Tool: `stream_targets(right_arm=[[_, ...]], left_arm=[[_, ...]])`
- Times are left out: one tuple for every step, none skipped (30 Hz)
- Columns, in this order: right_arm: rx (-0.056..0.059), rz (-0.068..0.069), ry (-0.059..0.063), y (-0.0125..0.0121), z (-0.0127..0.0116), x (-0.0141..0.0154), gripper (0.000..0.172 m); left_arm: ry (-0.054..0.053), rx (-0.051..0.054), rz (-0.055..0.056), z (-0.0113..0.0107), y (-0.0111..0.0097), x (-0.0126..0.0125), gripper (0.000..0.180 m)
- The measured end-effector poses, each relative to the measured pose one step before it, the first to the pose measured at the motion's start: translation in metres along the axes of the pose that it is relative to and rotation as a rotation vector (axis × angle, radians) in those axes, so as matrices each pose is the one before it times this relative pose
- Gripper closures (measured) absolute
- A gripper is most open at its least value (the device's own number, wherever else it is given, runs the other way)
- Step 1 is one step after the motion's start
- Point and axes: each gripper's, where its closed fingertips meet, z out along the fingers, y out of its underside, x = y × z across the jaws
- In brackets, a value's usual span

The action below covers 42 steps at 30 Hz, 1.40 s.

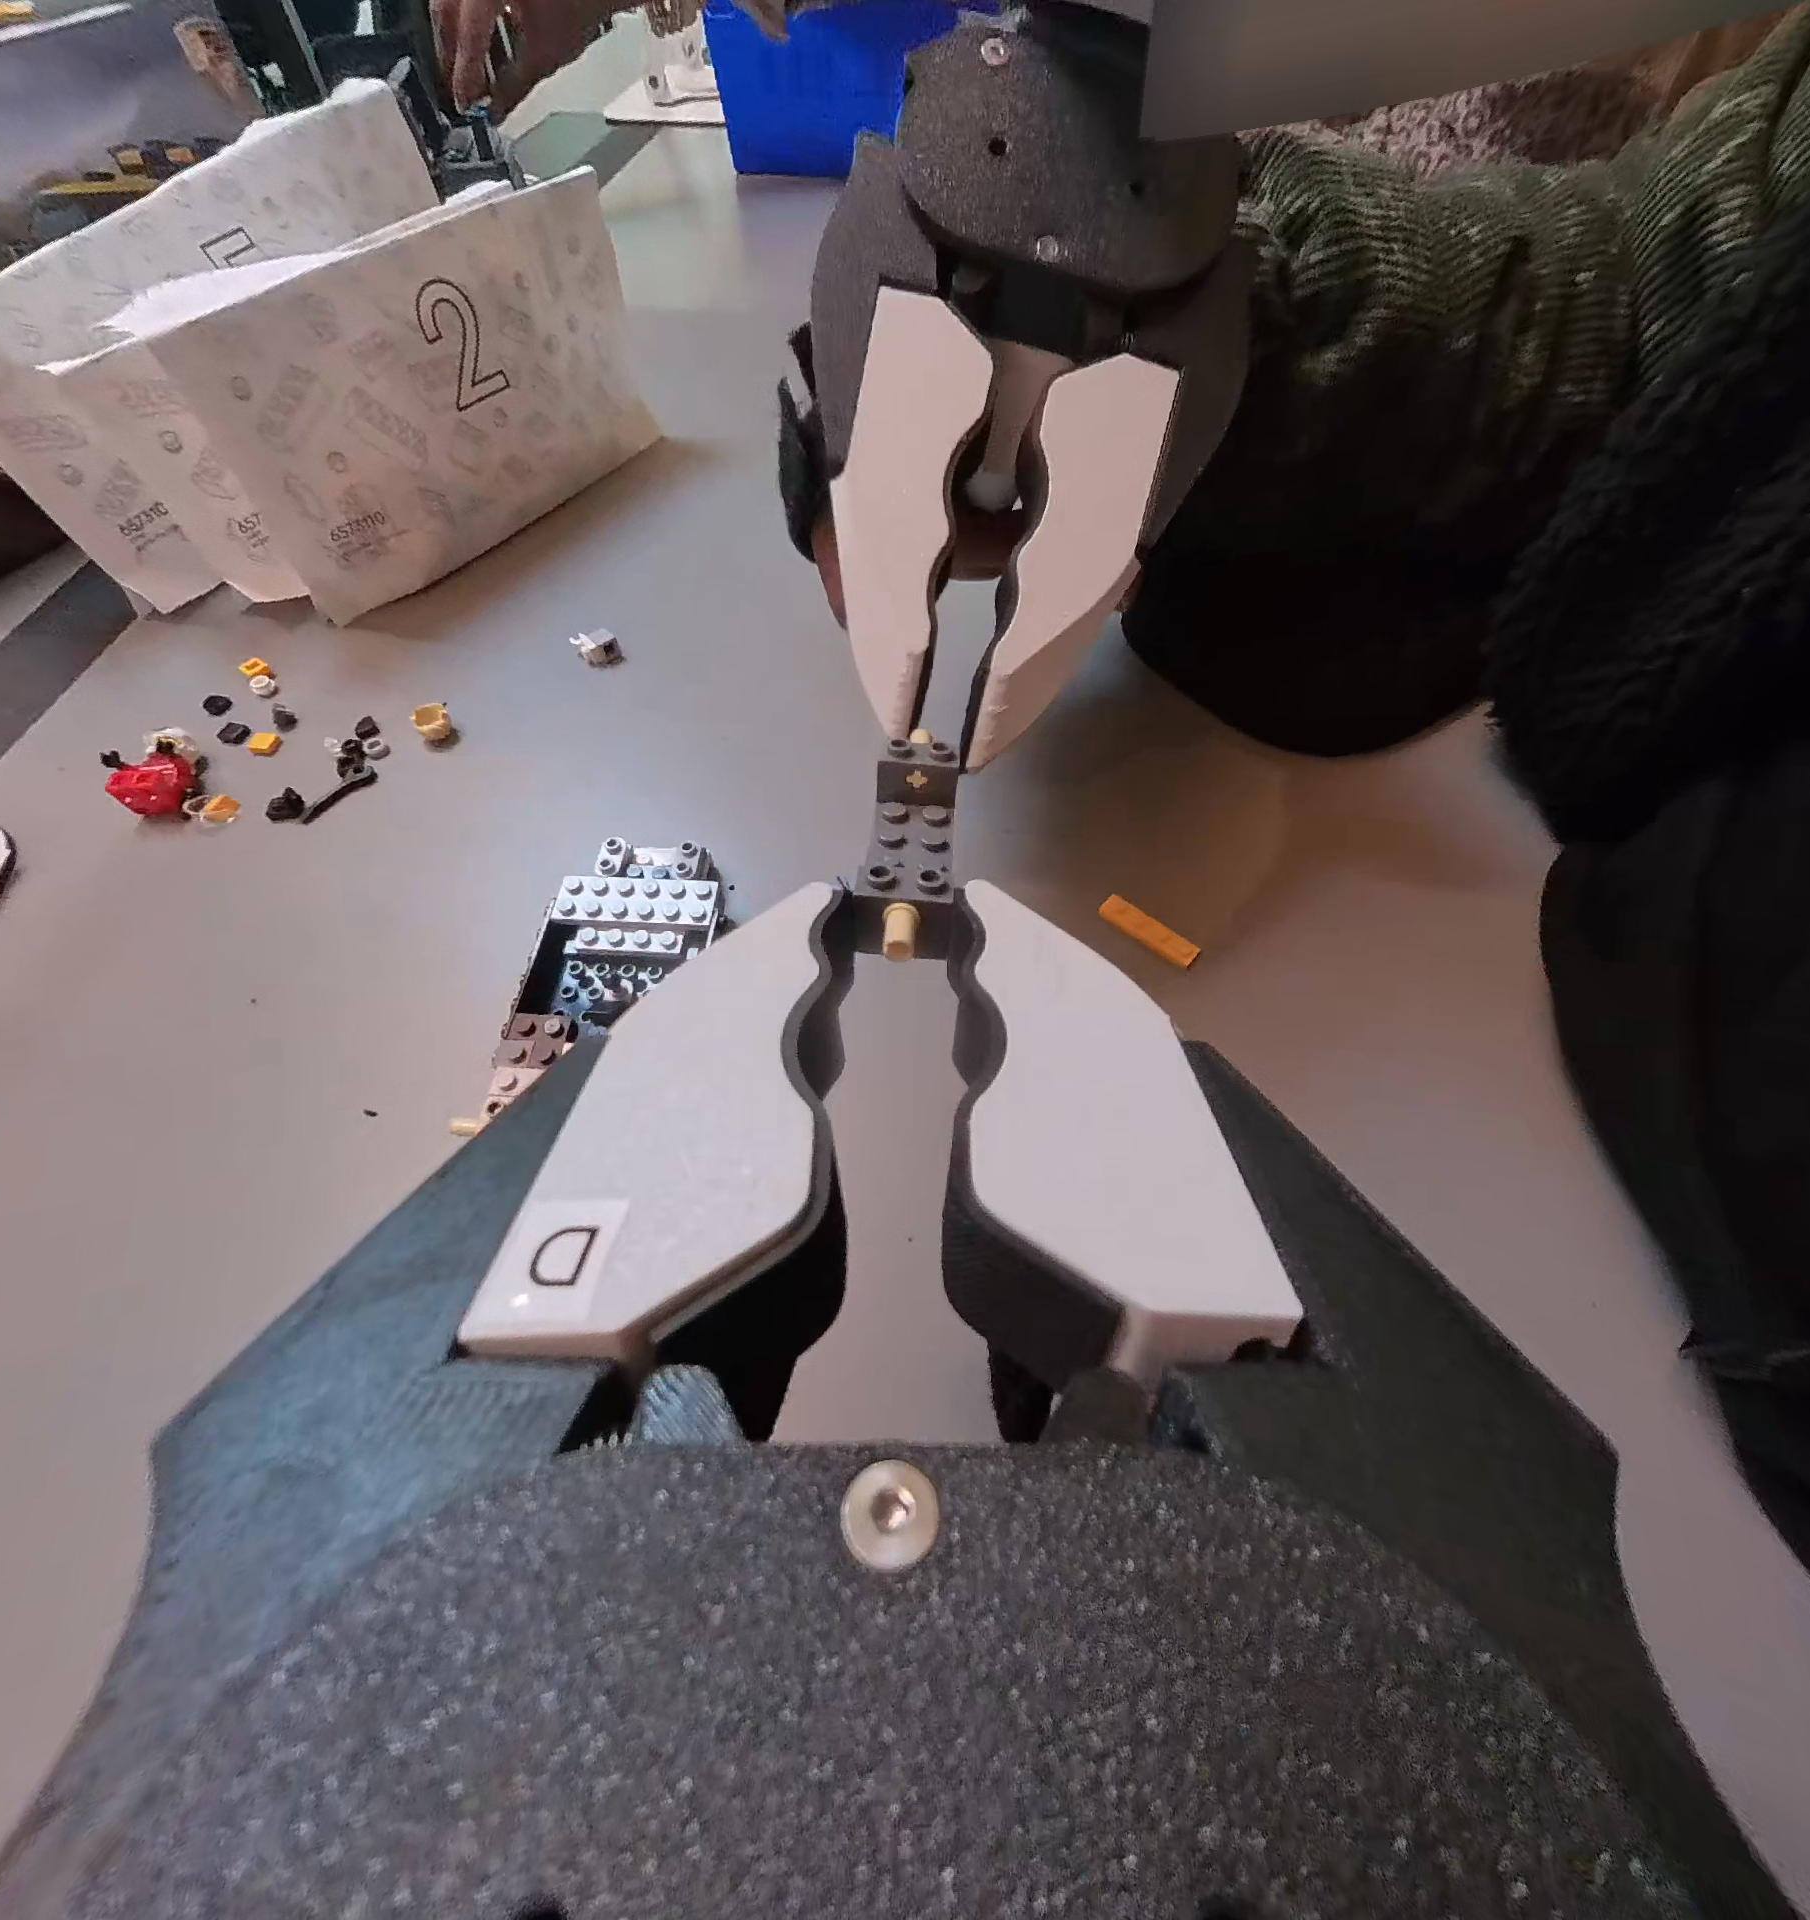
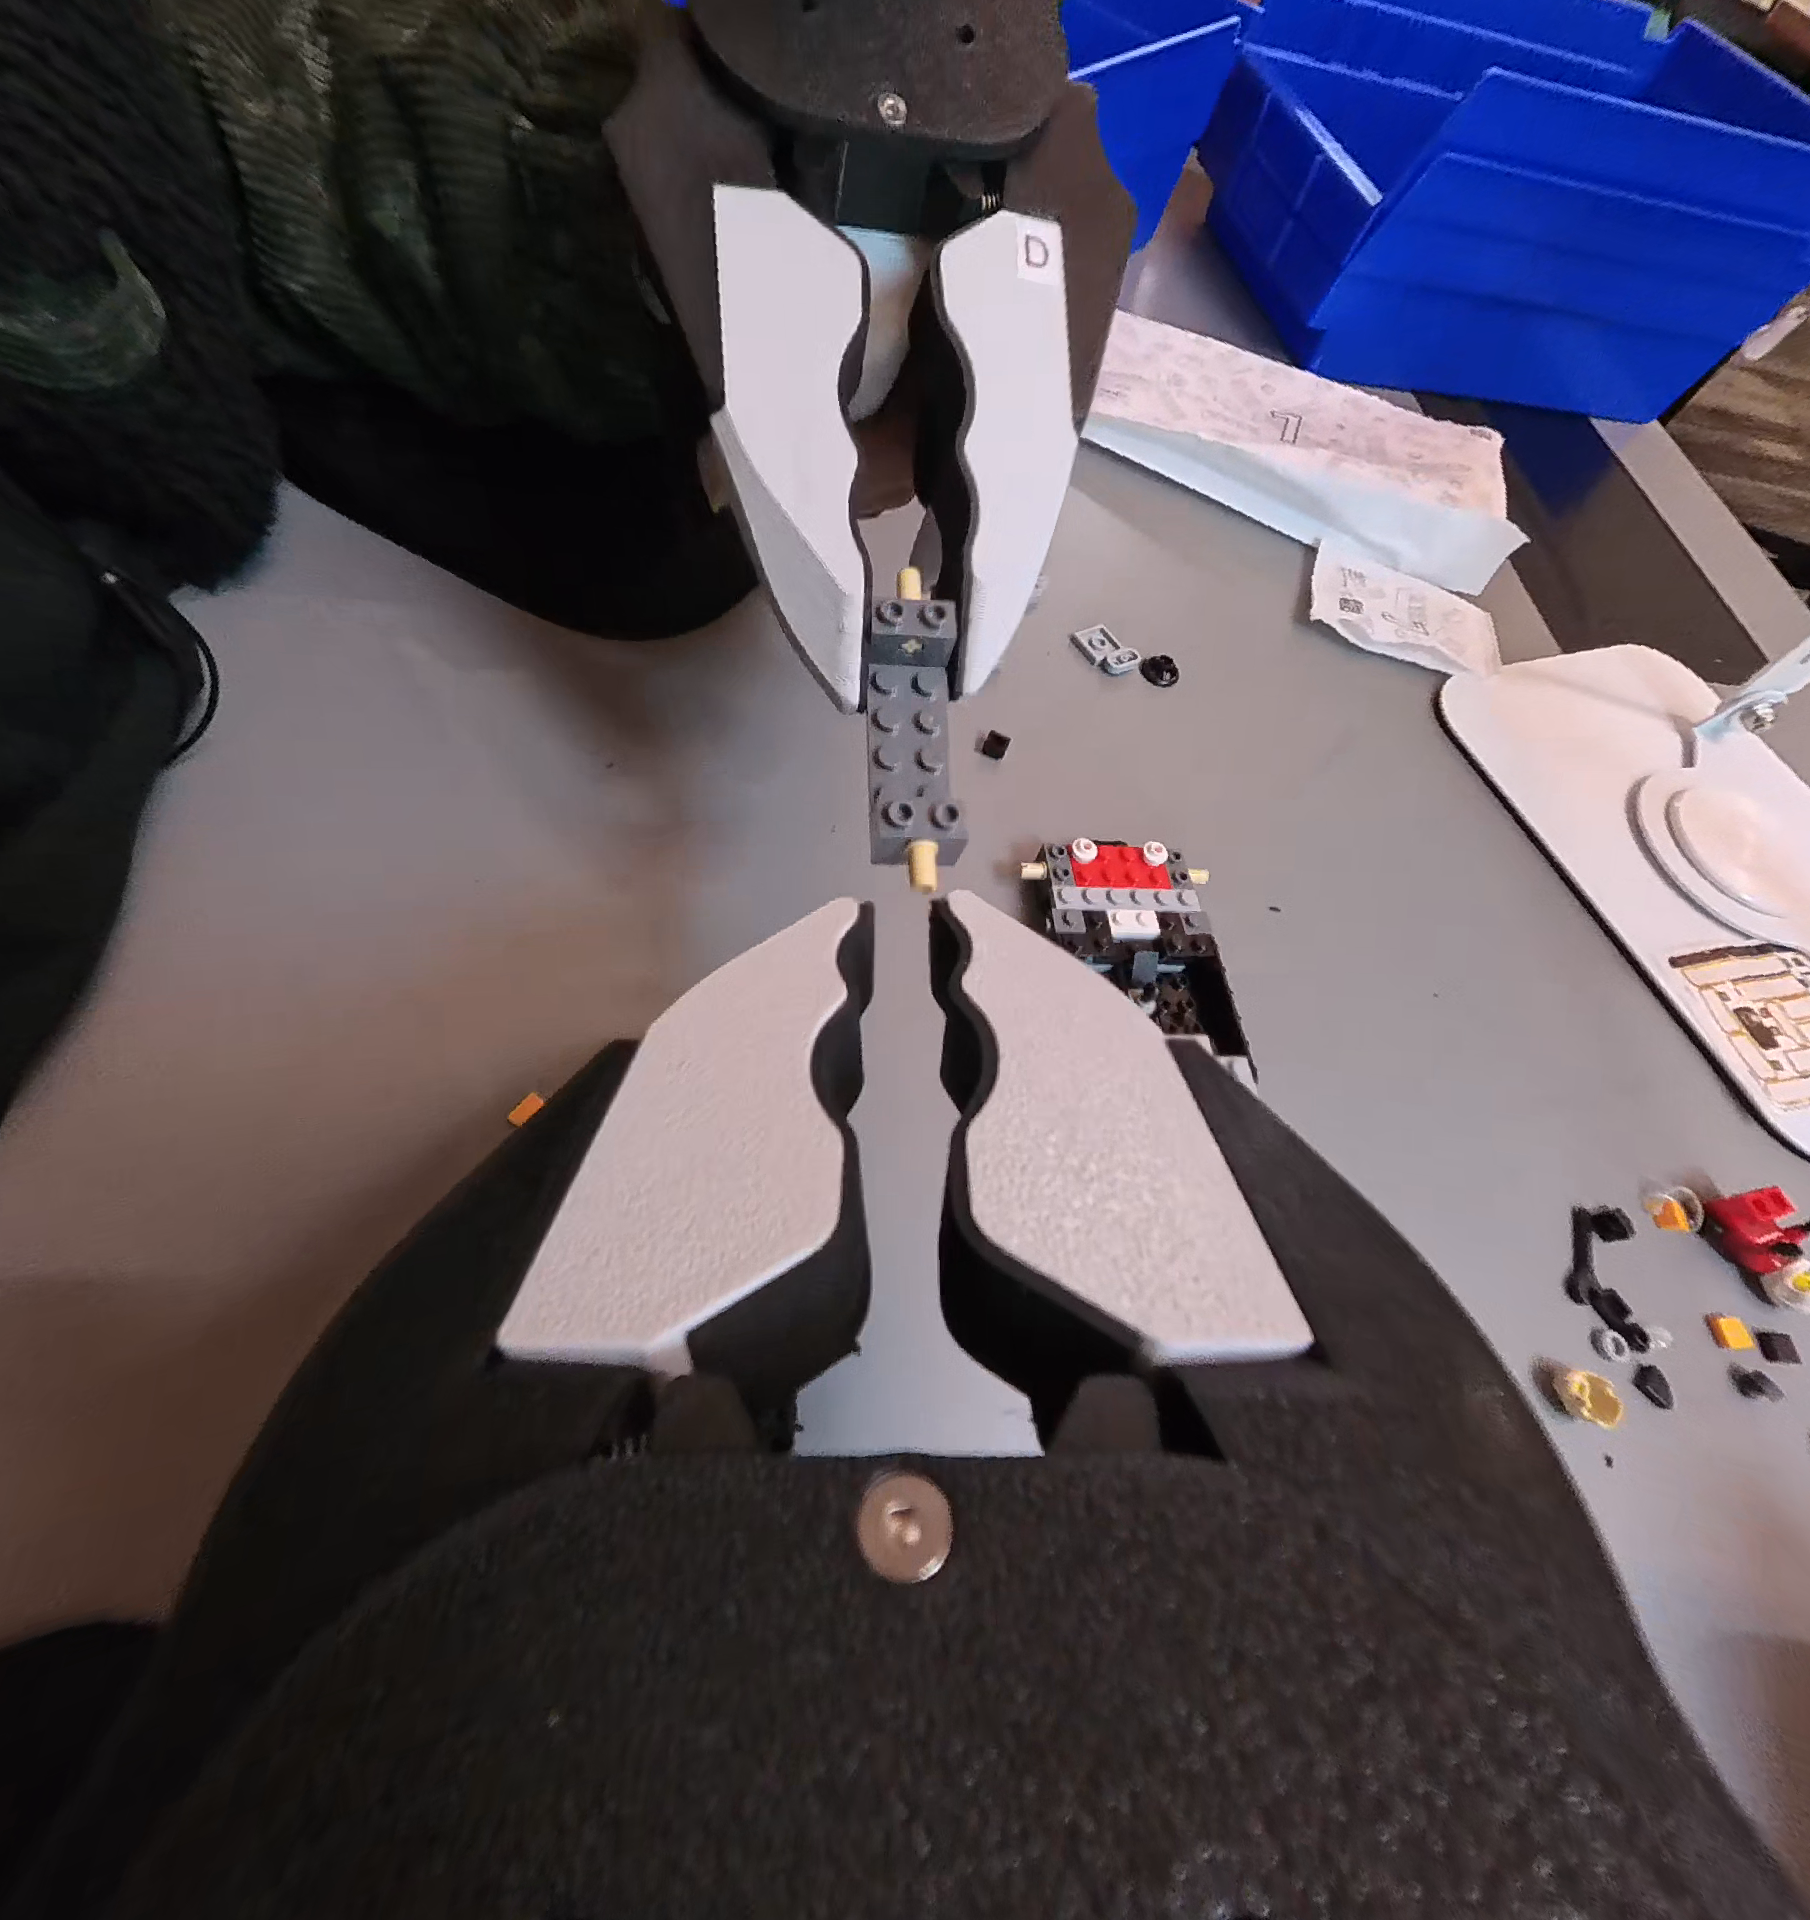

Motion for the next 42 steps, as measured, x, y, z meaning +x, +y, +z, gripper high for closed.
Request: stream_targets(right_arm=[[0.0083,-0.0037,0.0035,-0.00127,0.00116,-0.00032,0.164],[-0.0041,-0.0039,0.0042,0.00074,0.00083,0.00028,0.165],[0.0035,0.0009,0.0008,-0.00007,0.00045,0.00016,0.165],[0.0066,0.0056,-0.0067,-0.00046,0.00023,-0.00060,0.165],[0.0073,0.0064,-0.0022,-0.00058,0.00016,0.00014,0.164],[0.0053,0.0042,0.0044,-0.00049,-0.00008,0.00120,0.163],[0.0009,0.0025,0.0018,-0.00007,-0.00001,0.00067,0.161],[0.0000,0.0010,-0.0132,-0.00007,0.00017,-0.00169,0.161],[0.0010,0.0006,-0.0111,-0.00044,0.00069,-0.00199,0.161],[0.0001,-0.0027,-0.0015,-0.00047,0.00114,-0.00113,0.163],[-0.0058,-0.0048,0.0029,0.00028,0.00137,-0.00055,0.165],[-0.0050,-0.0082,0.0053,0.00022,0.00066,0.00005,0.167],[-0.0003,-0.0060,0.0028,-0.00020,0.00008,-0.00010,0.167],[0.0052,0.0002,-0.0044,-0.00137,-0.00055,-0.00070,0.168],[-0.0011,0.0090,-0.0083,-0.00091,-0.00030,-0.00071,0.168],[-0.0151,0.0153,-0.0004,0.00065,0.00057,0.00067,0.168],[-0.0175,0.0155,-0.0021,0.00135,0.00118,0.00018,0.168],[-0.0089,0.0155,-0.0060,0.00082,0.00100,-0.00045,0.168],[0.0039,0.0218,-0.0078,-0.00049,0.00007,0.00006,0.167],[0.0105,0.0245,-0.0176,-0.00095,-0.00097,-0.00055,0.167],[0.0084,0.0079,-0.0122,-0.00046,-0.00111,-0.00032,0.167],[0.0020,0.0007,-0.0054,0.00020,-0.00064,-0.00025,0.167],[0.0017,-0.0002,-0.0074,0.00007,-0.00041,-0.00086,0.168],[0.0051,0.0001,0.0027,-0.00065,-0.00111,0.00077,0.168],[-0.0212,0.0002,0.0176,0.00391,-0.00311,0.00402,0.168],[-0.0097,0.0071,0.0309,0.00551,-0.00707,0.00829,0.168],[0.0329,0.0346,0.0162,-0.00011,-0.00873,0.00778,0.168],[0.0233,0.0177,0.0159,-0.00185,-0.00588,0.00595,0.168],[0.0042,-0.0032,0.0145,-0.00139,-0.00079,0.00353,0.168],[0.0002,-0.0008,0.0037,-0.00067,0.00348,0.00126,0.168],[-0.0112,0.0074,-0.0006,0.00158,0.00605,0.00110,0.168],[-0.0277,0.0054,0.0000,0.00395,0.00683,0.00140,0.168],[-0.0259,0.0002,0.0062,0.00312,0.00676,0.00240,0.168],[-0.0225,0.0010,0.0011,0.00141,0.00644,0.00179,0.168],[-0.0170,0.0001,-0.0073,-0.00047,0.00631,0.00070,0.167],[-0.0139,-0.0024,-0.0079,-0.00141,0.00615,0.00029,0.167],[-0.0204,-0.0055,-0.0021,-0.00070,0.00638,0.00084,0.167],[-0.0222,-0.0133,-0.0002,-0.00023,0.00622,0.00078,0.167],[-0.0097,-0.0167,-0.0055,-0.00172,0.00570,-0.00049,0.167],[-0.0025,-0.0089,-0.0098,-0.00265,0.00491,-0.00129,0.167],[0.0003,-0.0049,-0.0146,-0.00235,0.00399,-0.00215,0.167],[0.0034,-0.0058,-0.0109,-0.00203,0.00297,-0.00228,0.167]], left_arm=[[0.0086,-0.0074,-0.0008,0.00045,0.00129,0.00078,0.163],[-0.0001,0.0004,0.0006,-0.00010,0.00055,-0.00030,0.163],[0.0017,-0.0009,-0.0025,-0.00016,0.00071,-0.00015,0.163],[0.0100,0.0014,-0.0060,-0.00045,0.00028,0.00083,0.163],[0.0038,-0.0011,-0.0020,-0.00050,0.00043,-0.00013,0.163],[0.0042,-0.0077,0.0005,0.00003,0.00128,0.00035,0.163],[0.0066,-0.0071,0.0024,0.00048,0.00124,0.00097,0.163],[-0.0041,0.0016,0.0015,0.00056,-0.00007,-0.00020,0.163],[0.0035,0.0041,-0.0013,0.00037,-0.00057,0.00066,0.163],[0.0044,0.0003,-0.0021,0.00030,-0.00018,0.00066,0.163],[0.0023,-0.0017,0.0023,0.00037,0.00023,0.00069,0.163],[0.0039,-0.0061,0.0021,0.00050,0.00102,0.00082,0.163],[-0.0005,0.0008,0.0014,-0.00029,-0.00005,0.00019,0.163],[0.0058,0.0017,-0.0020,-0.00064,-0.00042,0.00094,0.163],[0.0057,-0.0045,-0.0038,-0.00061,0.00016,0.00081,0.163],[-0.0075,-0.0048,0.0012,-0.00071,0.00014,-0.00086,0.163],[-0.0037,-0.0059,0.0037,-0.00066,0.00077,-0.00056,0.163],[0.0042,-0.0020,-0.0044,-0.00079,0.00079,-0.00003,0.163],[0.0049,0.0077,-0.0118,-0.00077,-0.00041,-0.00008,0.163],[0.0107,0.0077,-0.0123,-0.00017,-0.00073,0.00088,0.162],[0.0051,0.0001,-0.0043,0.00033,-0.00028,0.00091,0.162],[-0.0025,-0.0034,0.0071,0.00033,0.00002,0.00025,0.162],[0.0035,0.0005,0.0003,-0.00029,-0.00023,0.00063,0.162],[0.0004,0.0052,-0.0112,-0.00123,-0.00046,-0.00089,0.162],[-0.0258,-0.0029,-0.0153,-0.00513,0.00153,-0.00640,0.162],[-0.0377,0.0105,-0.0173,-0.01109,0.00254,-0.01073,0.162],[0.0036,0.0271,-0.0372,-0.01191,0.00167,-0.00570,0.163],[-0.0046,0.0128,-0.0260,-0.00775,0.00332,-0.00347,0.163],[-0.0114,-0.0171,0.0037,-0.00238,0.00658,-0.00119,0.163],[0.0077,-0.0244,0.0055,0.00162,0.00623,0.00298,0.163],[0.0339,-0.0167,0.0078,0.00335,0.00341,0.00718,0.163],[0.0330,-0.0218,0.0128,0.00381,0.00304,0.00708,0.163],[0.0090,-0.0354,0.0193,0.00390,0.00468,0.00345,0.163],[-0.0013,-0.0314,0.0218,0.00370,0.00492,0.00160,0.163],[0.0221,-0.0245,0.0098,0.00405,0.00448,0.00432,0.163],[0.0296,-0.0298,-0.0024,0.00488,0.00572,0.00448,0.164],[-0.0114,-0.0434,0.0032,0.00526,0.00760,-0.00140,0.164],[-0.0238,-0.0560,0.0148,0.00498,0.00932,-0.00261,0.164],[-0.0093,-0.0473,0.0107,0.00431,0.00809,-0.00034,0.163],[0.0057,-0.0257,-0.0013,0.00329,0.00462,0.00117,0.157],[-0.0027,-0.0060,-0.0097,0.00090,0.00119,-0.00090,0.149],[-0.0019,0.0099,-0.0100,-0.00177,-0.00132,-0.00136,0.145]])
